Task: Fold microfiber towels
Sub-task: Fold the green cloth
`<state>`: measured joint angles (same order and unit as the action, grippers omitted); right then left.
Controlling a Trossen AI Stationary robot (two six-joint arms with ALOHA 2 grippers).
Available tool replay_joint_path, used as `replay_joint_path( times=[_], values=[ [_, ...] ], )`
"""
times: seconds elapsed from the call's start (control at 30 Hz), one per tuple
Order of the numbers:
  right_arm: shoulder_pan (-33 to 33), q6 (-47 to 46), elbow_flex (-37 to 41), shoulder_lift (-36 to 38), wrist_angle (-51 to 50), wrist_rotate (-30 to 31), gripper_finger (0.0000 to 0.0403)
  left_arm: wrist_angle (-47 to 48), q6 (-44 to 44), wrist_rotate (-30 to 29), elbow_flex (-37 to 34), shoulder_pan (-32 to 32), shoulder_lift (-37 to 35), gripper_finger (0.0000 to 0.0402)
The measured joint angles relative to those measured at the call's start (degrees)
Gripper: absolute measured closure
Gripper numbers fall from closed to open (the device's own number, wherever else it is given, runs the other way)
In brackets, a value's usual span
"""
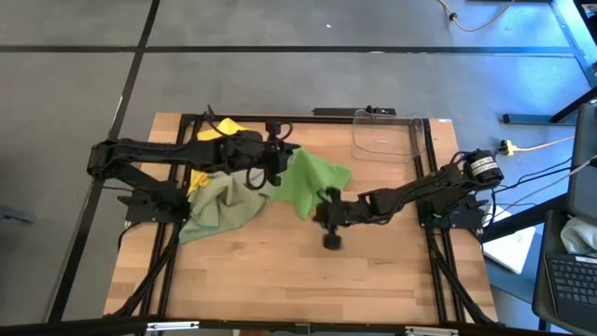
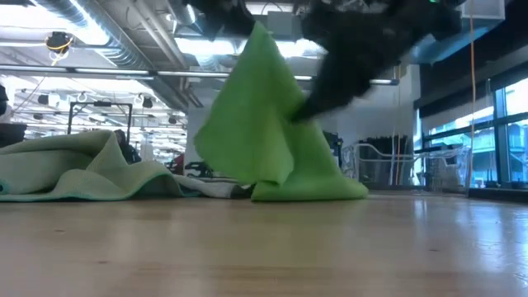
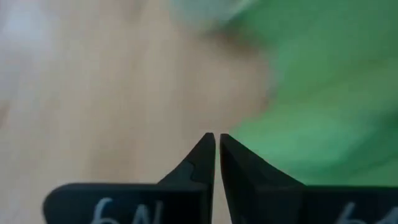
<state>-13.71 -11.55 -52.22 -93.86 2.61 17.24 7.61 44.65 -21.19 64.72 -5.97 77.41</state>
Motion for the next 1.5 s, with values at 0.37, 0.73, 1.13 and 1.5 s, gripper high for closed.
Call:
replay_joint_path(
  times=[0.37, 0.73, 1.13, 1.5],
  values=[
    [0.48, 7.1, 0.08, 0.0, 21.64, 4.55, 0.0333, 12.83, -0.64, -11.94, 14.2, 0.33, -0.02, 0.0402],
    [3.08, 13.34, 0.13, 0.0, 22.88, 15.39, 0.019, 20.01, -3.73, -17.46, 20.95, 5.77, -0.02, 0.0401],
    [5.81, 14.95, 0.17, -0.02, 34.44, 6.99, 0.0142, 20.24, -4.07, -18.8, 20.95, 6.83, -0.02, 0.0401],
    [10.48, 14.84, -2.78, -10.97, 44.18, 7.16, 0.0142, 20.0, -4.05, -18.8, 21.02, 6.81, 0.95, 0.0401]
  ],
)
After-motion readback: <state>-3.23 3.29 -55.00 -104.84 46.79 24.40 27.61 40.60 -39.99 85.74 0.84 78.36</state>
